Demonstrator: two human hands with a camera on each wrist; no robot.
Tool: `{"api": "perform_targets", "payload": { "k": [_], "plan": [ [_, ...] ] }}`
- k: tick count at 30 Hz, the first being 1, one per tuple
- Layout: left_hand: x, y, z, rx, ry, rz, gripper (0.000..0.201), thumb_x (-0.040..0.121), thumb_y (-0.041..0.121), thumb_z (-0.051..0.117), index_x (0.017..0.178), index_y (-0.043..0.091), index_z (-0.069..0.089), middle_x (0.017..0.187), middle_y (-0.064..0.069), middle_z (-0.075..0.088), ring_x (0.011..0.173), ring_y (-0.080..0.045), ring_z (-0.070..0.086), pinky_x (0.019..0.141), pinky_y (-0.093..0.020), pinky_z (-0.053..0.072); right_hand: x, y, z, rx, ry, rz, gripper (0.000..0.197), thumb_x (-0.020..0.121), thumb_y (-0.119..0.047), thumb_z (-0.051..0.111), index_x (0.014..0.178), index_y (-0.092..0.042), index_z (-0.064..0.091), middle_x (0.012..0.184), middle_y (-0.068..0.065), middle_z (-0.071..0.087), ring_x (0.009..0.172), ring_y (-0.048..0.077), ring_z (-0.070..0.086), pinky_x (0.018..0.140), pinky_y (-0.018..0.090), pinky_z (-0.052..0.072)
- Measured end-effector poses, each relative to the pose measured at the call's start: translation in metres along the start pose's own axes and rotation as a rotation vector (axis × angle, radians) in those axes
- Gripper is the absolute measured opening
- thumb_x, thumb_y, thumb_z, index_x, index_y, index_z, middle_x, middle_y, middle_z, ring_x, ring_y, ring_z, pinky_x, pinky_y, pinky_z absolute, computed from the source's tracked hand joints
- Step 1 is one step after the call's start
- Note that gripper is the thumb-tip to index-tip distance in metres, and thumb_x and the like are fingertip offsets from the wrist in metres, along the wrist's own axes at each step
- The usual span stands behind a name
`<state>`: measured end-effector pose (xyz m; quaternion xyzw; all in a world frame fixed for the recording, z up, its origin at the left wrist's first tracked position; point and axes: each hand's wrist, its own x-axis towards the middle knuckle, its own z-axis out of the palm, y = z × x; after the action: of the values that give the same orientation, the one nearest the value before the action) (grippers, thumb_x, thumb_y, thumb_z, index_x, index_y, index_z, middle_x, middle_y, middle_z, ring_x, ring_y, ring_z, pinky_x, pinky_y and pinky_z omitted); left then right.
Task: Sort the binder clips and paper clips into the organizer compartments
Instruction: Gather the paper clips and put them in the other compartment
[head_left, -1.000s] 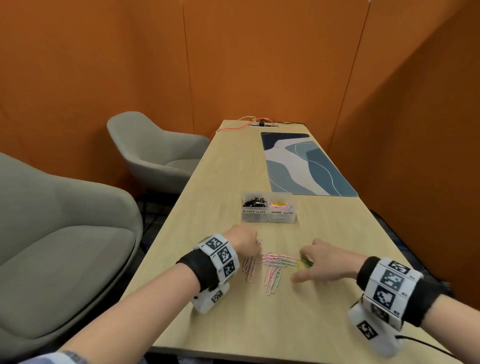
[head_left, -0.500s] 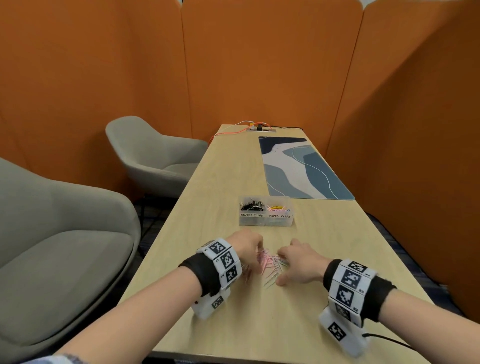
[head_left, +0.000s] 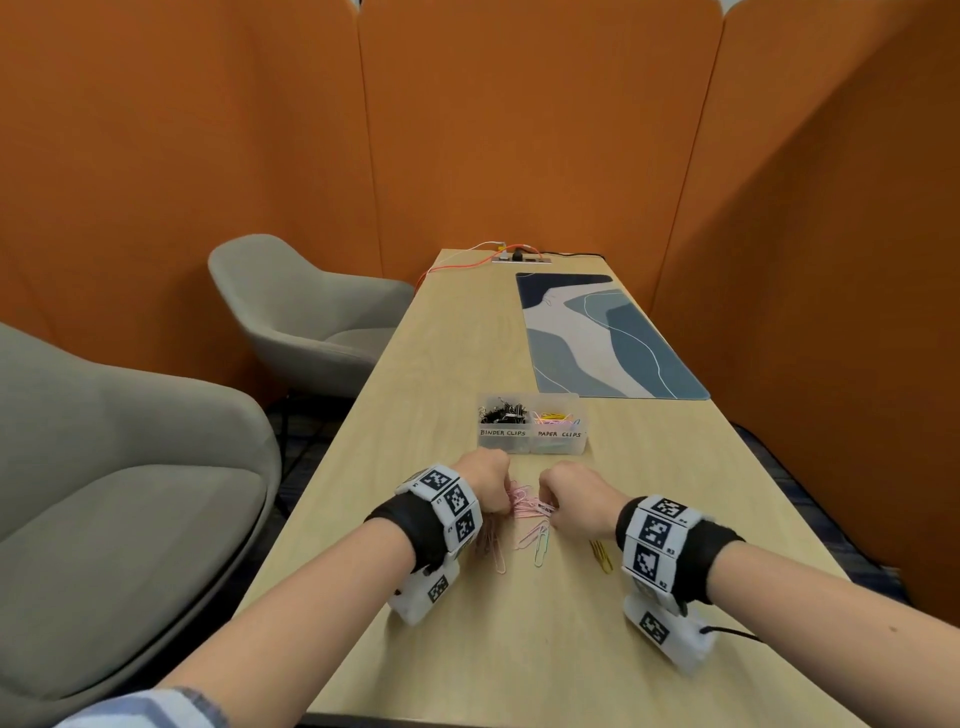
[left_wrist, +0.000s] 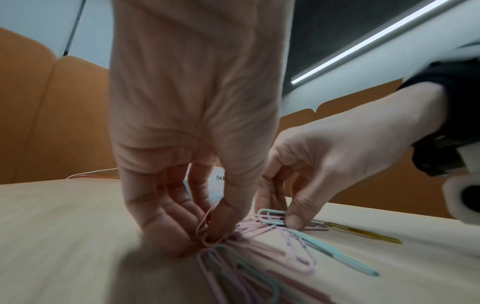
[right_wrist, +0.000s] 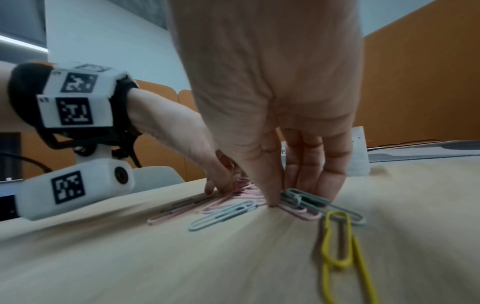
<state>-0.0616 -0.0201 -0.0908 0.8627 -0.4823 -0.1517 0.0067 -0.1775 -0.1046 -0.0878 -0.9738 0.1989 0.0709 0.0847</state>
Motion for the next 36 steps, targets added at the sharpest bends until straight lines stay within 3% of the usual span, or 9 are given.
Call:
{"api": "perform_targets", "payload": {
  "k": [11,16,19,22,24,26,29,32,36],
  "plan": [
    [0.004,0.000,0.002,0.160,0.120,0.066,0.025,0.085,0.016,0.055,0.107,0.005,0.062,0.112,-0.015,0.065,0.106,-0.033,0.062,0.083,-0.037,0.050,0.004,-0.005,0.009,-0.199,0.029,-0.053,0.023,0.088,0.002,0.045,0.110,-0.001,0.051,0.117,0.019,0.052,0.109,0.036,0.053,0.082,0.038,0.043],
    [0.006,-0.008,-0.002,0.133,0.103,0.125,0.021,0.083,0.015,0.055,0.101,0.007,0.062,0.112,-0.013,0.061,0.105,-0.033,0.060,0.087,-0.038,0.051,0.009,0.007,0.005,-0.063,0.020,-0.044,0.015,0.084,-0.001,0.047,0.096,-0.006,0.054,0.112,0.017,0.058,0.105,0.033,0.056,0.074,0.033,0.040],
    [0.007,-0.014,-0.006,0.050,0.081,0.135,0.018,0.086,0.014,0.055,0.101,0.008,0.063,0.111,-0.011,0.063,0.104,-0.029,0.060,0.084,-0.035,0.049,0.012,0.017,-0.006,0.071,0.023,0.003,0.011,0.083,-0.005,0.051,0.085,-0.010,0.061,0.106,0.015,0.065,0.087,0.025,0.053,0.070,0.025,0.036],
    [0.007,-0.015,-0.009,-0.010,0.077,0.132,0.027,0.090,0.021,0.054,0.112,0.008,0.062,0.115,-0.010,0.065,0.108,-0.028,0.060,0.088,-0.034,0.049,0.015,0.026,-0.014,0.216,0.003,0.072,0.017,0.081,-0.004,0.056,0.090,-0.002,0.070,0.087,0.012,0.068,0.075,0.019,0.055,0.067,0.029,0.047],
    [0.008,-0.014,-0.007,-0.014,0.039,0.142,0.043,0.089,0.030,0.059,0.127,0.010,0.054,0.122,-0.010,0.060,0.115,-0.027,0.057,0.093,-0.034,0.046,0.020,0.032,-0.019,0.335,-0.035,0.127,0.015,0.079,0.000,0.058,0.085,-0.004,0.071,0.072,0.007,0.066,0.061,0.013,0.056,0.066,0.029,0.053],
    [0.010,-0.012,-0.003,0.018,-0.002,0.175,0.065,0.081,0.043,0.068,0.135,0.016,0.046,0.125,-0.010,0.054,0.117,-0.027,0.053,0.098,-0.034,0.044,0.023,0.035,-0.029,0.450,-0.073,0.179,0.015,0.078,0.005,0.059,0.078,-0.007,0.068,0.057,0.002,0.061,0.046,0.007,0.055,0.054,0.022,0.051],
    [0.014,-0.008,-0.002,0.044,0.037,0.233,0.054,0.074,0.040,0.076,0.122,0.020,0.060,0.116,-0.007,0.061,0.109,-0.025,0.057,0.091,-0.031,0.045,0.034,0.036,-0.056,0.539,-0.035,0.225,0.014,0.079,0.009,0.058,0.086,0.001,0.068,0.059,0.008,0.062,0.042,0.010,0.055,0.049,0.019,0.051],
    [0.016,-0.007,-0.004,0.035,0.098,0.256,0.037,0.078,0.023,0.073,0.113,0.016,0.068,0.110,-0.006,0.069,0.104,-0.024,0.064,0.086,-0.029,0.049,0.050,0.034,-0.081,0.577,0.121,0.272,0.014,0.082,0.007,0.058,0.093,0.007,0.067,0.066,0.010,0.062,0.051,0.013,0.056,0.054,0.021,0.054],
    [0.018,-0.008,-0.005,0.043,0.107,0.270,0.028,0.082,0.017,0.067,0.109,0.013,0.068,0.108,-0.009,0.069,0.101,-0.026,0.063,0.082,-0.029,0.049,0.072,0.035,-0.089,0.442,0.244,0.275,0.021,0.086,0.002,0.055,0.101,0.005,0.069,0.079,0.012,0.064,0.065,0.017,0.060,0.075,0.031,0.054]
  ]
}}
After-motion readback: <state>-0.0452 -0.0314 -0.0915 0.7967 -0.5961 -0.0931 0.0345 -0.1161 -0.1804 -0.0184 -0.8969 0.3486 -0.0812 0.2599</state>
